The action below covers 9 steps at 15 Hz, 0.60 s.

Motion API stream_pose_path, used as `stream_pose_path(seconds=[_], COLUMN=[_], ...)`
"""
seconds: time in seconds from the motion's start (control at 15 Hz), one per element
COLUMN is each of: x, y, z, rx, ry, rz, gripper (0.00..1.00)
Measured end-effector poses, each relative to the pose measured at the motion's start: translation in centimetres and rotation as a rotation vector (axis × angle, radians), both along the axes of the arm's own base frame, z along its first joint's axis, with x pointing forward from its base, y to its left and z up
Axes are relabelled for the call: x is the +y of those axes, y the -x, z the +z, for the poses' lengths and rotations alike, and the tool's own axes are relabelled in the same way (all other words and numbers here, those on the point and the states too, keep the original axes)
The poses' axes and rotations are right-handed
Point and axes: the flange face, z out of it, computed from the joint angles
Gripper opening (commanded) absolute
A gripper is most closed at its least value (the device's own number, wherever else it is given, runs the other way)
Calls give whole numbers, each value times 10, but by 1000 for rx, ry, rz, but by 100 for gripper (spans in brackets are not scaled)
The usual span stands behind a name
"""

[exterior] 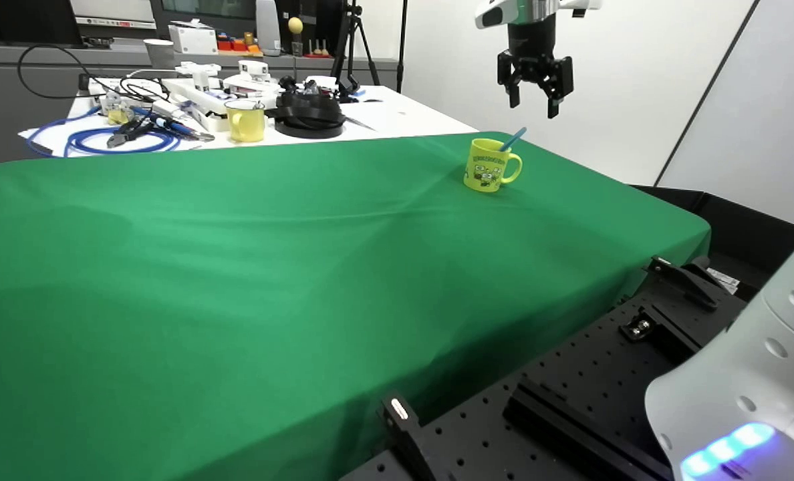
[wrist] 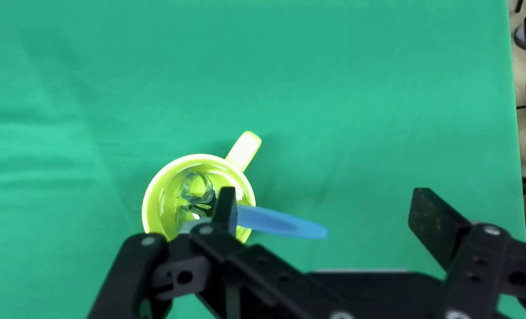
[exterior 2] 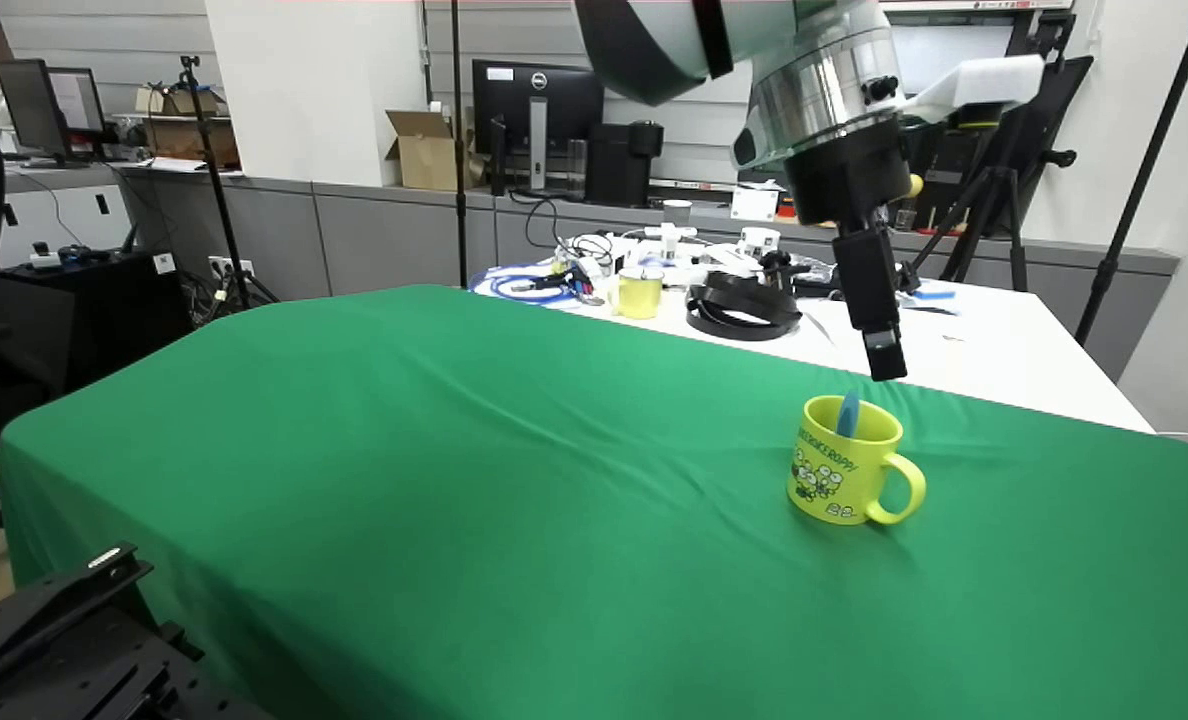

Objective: Remove the blue scissors from the yellow mug

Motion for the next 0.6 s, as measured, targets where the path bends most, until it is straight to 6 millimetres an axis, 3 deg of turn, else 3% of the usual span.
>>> stream_pose_path(seconds=[0.6], x=[-10], y=[14], z=[-14], rx=[13], ry=[-32], rz=[74], gripper=[100])
